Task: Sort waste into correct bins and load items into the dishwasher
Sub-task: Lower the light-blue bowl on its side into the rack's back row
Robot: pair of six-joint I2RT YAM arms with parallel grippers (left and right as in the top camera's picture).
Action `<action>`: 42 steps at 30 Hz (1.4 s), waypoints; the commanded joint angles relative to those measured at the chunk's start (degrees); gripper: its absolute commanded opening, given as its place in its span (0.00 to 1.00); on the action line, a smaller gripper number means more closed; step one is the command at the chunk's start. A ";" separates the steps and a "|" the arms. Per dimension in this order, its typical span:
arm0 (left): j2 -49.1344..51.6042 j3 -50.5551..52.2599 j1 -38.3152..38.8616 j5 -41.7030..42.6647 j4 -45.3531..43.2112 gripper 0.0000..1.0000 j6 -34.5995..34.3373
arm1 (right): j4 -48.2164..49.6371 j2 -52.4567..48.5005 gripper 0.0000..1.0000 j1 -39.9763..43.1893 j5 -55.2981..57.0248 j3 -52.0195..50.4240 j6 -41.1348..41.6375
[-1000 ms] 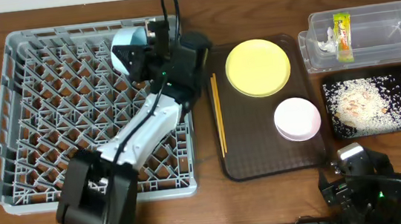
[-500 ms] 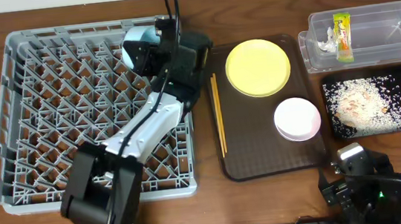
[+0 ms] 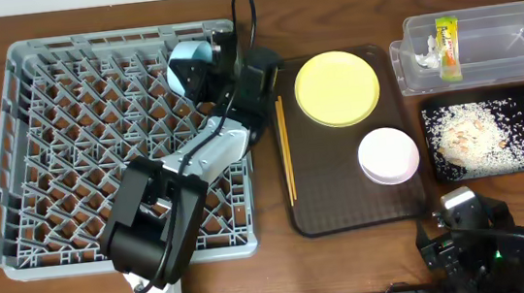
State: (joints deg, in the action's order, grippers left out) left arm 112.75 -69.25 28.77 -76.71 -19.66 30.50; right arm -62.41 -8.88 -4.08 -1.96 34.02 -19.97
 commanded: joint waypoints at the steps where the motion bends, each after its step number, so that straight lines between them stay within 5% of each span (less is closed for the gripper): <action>1: 0.31 -1.49 0.22 -1.99 -0.70 0.06 1.88 | -0.20 0.04 0.99 0.42 -0.48 -0.07 -0.44; 22: 0.42 -1.38 2.86 -4.90 0.37 0.07 1.88 | -0.20 0.04 0.99 0.42 -0.48 -0.07 -0.44; 29: 0.42 -1.38 2.86 -5.01 1.57 0.17 1.84 | -0.20 0.04 0.99 0.39 -0.48 -0.07 -0.44; 42: 0.42 -1.38 4.31 -5.05 1.57 0.56 1.88 | -0.20 0.04 0.99 0.39 -0.48 -0.07 -0.44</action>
State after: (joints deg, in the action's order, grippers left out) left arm 112.75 -69.25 32.23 -80.40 -18.00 33.06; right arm -62.41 -8.88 -4.08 -1.96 34.02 -19.97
